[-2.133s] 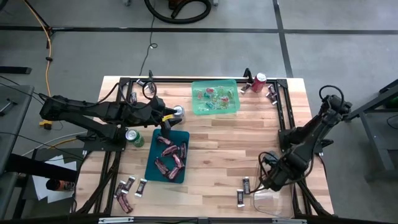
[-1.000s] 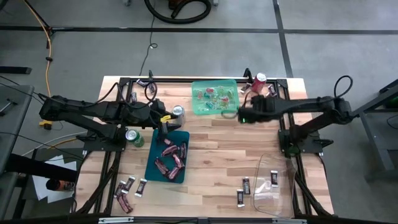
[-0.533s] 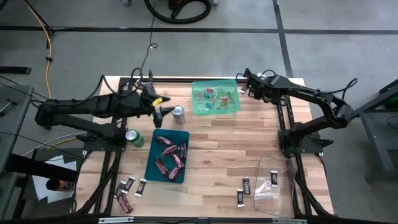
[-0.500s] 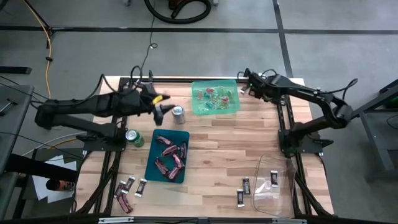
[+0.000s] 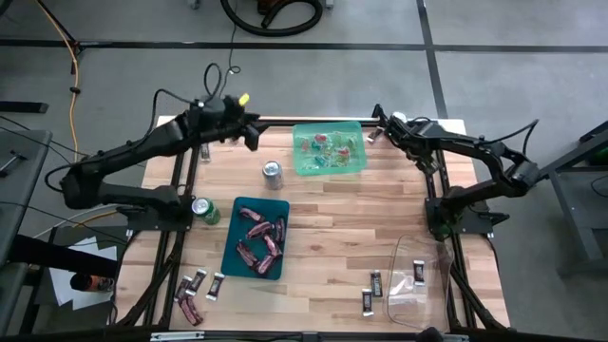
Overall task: Organize candy in baskets
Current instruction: Put the dark brown chocolate into the blue bin
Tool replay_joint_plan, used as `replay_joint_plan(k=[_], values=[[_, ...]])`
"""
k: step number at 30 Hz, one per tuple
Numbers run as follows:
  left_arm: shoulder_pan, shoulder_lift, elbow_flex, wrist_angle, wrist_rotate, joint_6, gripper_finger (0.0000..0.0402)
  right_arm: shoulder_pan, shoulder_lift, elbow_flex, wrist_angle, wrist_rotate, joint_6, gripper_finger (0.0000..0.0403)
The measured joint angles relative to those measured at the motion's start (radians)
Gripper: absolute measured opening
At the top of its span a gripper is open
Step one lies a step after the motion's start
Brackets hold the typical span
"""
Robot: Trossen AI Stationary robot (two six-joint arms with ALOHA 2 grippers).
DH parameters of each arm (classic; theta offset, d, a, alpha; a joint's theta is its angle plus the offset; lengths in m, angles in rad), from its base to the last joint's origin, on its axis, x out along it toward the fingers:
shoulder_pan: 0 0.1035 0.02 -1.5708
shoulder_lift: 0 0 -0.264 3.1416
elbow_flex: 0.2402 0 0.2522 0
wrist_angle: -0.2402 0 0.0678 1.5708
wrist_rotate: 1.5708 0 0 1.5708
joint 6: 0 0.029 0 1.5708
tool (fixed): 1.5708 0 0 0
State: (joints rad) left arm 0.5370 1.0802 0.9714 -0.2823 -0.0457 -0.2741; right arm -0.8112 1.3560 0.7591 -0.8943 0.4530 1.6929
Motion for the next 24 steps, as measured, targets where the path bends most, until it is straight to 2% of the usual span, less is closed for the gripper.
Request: replay_joint_plan(k=[5, 11, 17, 24], values=[[0.123, 0.07, 0.0, 0.064, 0.151, 0.025, 0.023, -0.034, 0.0, -0.039, 0.065, 0.047, 0.185, 0.0238], [0.219, 0.133, 0.0, 0.078, 0.244, 0.041, 0.023, -0.099, 0.027, -0.044, 0.108, 0.091, 0.231, 0.0232], [0.258, 0.162, 0.0, 0.081, 0.252, 0.1, 0.023, -0.134, 0.109, -0.043, 0.246, 0.098, 0.188, 0.0205], [0.284, 0.165, 0.0, 0.08, 0.251, 0.103, 0.023, -0.16, 0.145, -0.02, 0.258, 0.165, 0.184, 0.0185]])
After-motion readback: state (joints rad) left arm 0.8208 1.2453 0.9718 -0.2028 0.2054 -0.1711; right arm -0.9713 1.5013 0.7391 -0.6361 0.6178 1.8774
